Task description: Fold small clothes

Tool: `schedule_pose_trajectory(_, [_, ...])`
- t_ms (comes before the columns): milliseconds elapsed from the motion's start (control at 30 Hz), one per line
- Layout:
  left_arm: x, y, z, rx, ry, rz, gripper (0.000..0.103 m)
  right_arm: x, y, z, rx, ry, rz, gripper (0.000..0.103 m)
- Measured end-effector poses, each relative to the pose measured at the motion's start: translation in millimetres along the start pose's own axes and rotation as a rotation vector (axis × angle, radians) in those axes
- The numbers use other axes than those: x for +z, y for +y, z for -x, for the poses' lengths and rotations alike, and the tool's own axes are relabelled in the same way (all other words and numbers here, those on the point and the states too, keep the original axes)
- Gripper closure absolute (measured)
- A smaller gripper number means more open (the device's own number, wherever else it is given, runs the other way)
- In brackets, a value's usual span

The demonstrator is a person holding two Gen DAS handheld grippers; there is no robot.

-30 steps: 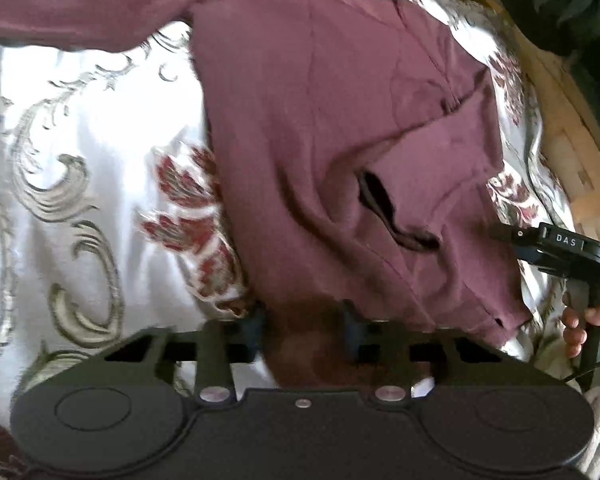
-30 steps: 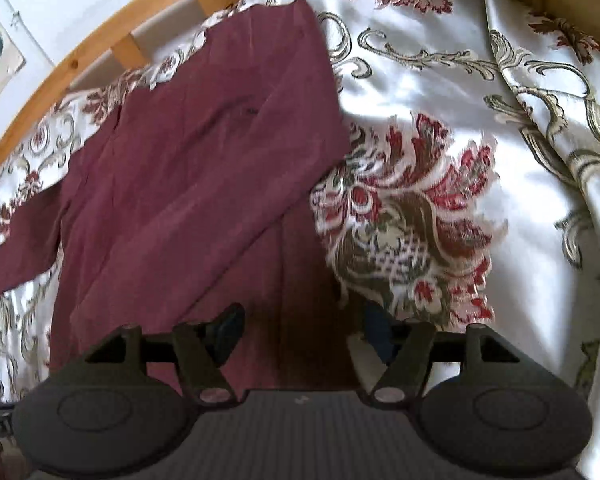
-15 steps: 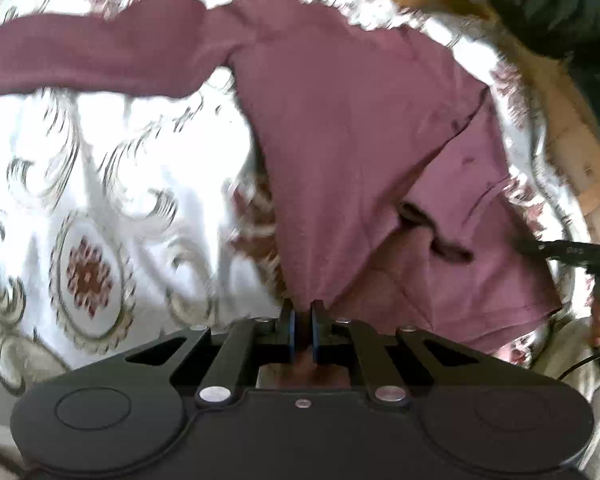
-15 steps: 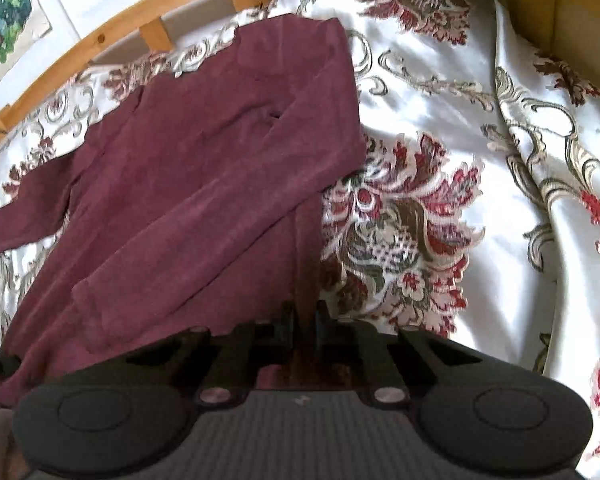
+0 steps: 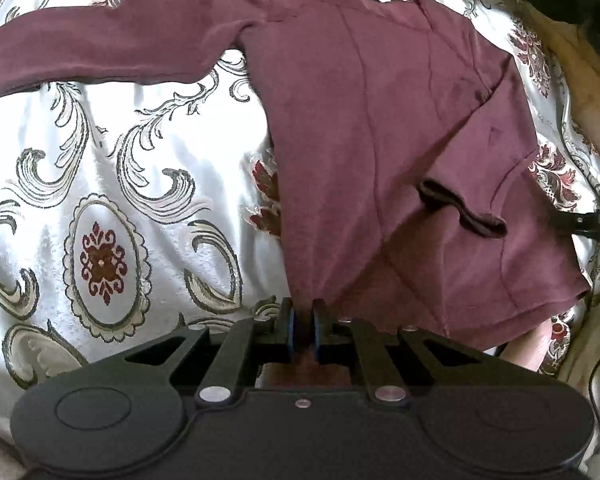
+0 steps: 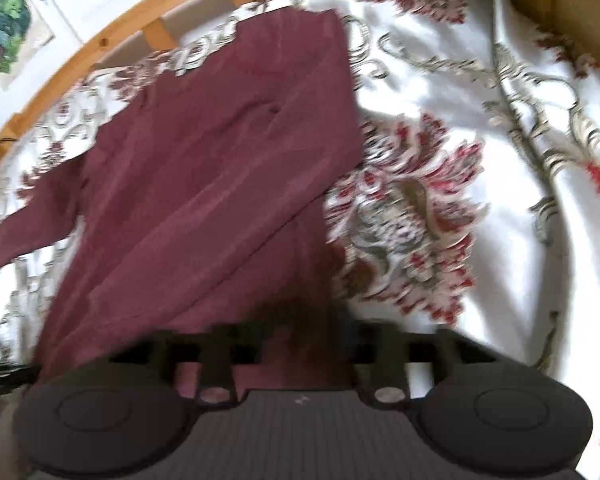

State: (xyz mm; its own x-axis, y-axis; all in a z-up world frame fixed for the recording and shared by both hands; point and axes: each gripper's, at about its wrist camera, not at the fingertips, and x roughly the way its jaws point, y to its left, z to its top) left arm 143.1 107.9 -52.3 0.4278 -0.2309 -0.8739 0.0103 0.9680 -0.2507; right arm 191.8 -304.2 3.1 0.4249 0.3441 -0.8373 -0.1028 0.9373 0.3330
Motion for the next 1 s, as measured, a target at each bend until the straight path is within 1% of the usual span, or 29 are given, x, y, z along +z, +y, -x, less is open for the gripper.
schedule_pose_trajectory(33, [0,0,0,-0.001,0.000,0.005,0.093,-1,1,2,0.009,0.012,0.004,0.041])
schedule_pose_trajectory(133, [-1,1,0,-0.003,-0.004,0.006,0.093,-9,9,6,0.001,0.070,0.038,0.041])
schedule_pose_trajectory(233, [-3,1,2,-0.006,-0.010,0.001,0.093,-19,19,1,-0.043,0.150,0.089,0.046])
schedule_pose_trajectory(300, [-3,0,3,-0.011,-0.014,0.000,0.093,-21,23,-2,-0.065,0.187,0.121,0.048])
schedule_pose_trajectory(333, [-3,0,4,-0.014,-0.018,0.000,0.093,-22,25,-4,-0.076,0.200,0.132,0.060])
schedule_pose_trajectory(367, [-4,0,6,-0.015,-0.021,0.001,0.093,-22,26,-5,-0.090,0.215,0.142,0.086])
schedule_pose_trajectory(400, [-5,0,7,-0.016,-0.024,0.002,0.093,-22,26,-4,-0.114,0.225,0.154,0.093])
schedule_pose_trajectory(467, [-6,0,9,-0.019,-0.025,0.006,0.094,-23,27,1,-0.124,0.220,0.175,0.096])
schedule_pose_trajectory(567, [-7,0,9,-0.016,-0.013,0.001,0.094,-23,23,18,-0.226,0.162,0.249,0.096])
schedule_pose_trajectory(600, [-7,-1,7,-0.013,-0.006,-0.007,0.096,-24,18,23,-0.238,0.152,0.240,0.096])
schedule_pose_trajectory(633, [-8,-3,5,-0.005,0.001,-0.014,0.099,-26,10,26,-0.229,0.156,0.203,0.096])
schedule_pose_trajectory(667, [-8,-4,3,0.002,0.006,-0.021,0.099,-28,3,26,-0.213,0.164,0.167,0.096])
schedule_pose_trajectory(733, [-7,-6,1,0.007,0.011,-0.028,0.099,-30,1,27,-0.198,0.163,0.152,0.094])
schedule_pose_trajectory(767, [-7,-6,2,0.004,0.009,-0.027,0.097,-30,4,28,-0.201,0.154,0.164,0.091])
schedule_pose_trajectory(800, [-7,-5,3,-0.002,0.005,-0.025,0.093,-31,7,29,-0.201,0.146,0.181,0.088])
schedule_pose_trajectory(833, [-7,-5,4,-0.006,-0.001,-0.019,0.088,-31,11,30,-0.198,0.141,0.198,0.078])
schedule_pose_trajectory(867, [-7,-3,6,-0.013,-0.012,-0.010,0.080,-31,14,30,-0.203,0.133,0.211,0.068])
schedule_pose_trajectory(900, [-6,-2,9,-0.022,-0.027,0.003,0.074,-29,17,31,-0.204,0.119,0.229,0.061])
schedule_pose_trajectory(933, [-5,0,12,-0.030,-0.043,0.018,0.070,-28,22,31,-0.200,0.107,0.242,0.049])
schedule_pose_trajectory(967, [-2,2,17,-0.041,-0.061,0.035,0.062,-26,26,32,-0.195,0.095,0.254,0.042])
schedule_pose_trajectory(1000, [1,4,21,-0.048,-0.076,0.049,0.055,-25,31,34,-0.190,0.078,0.266,0.039])
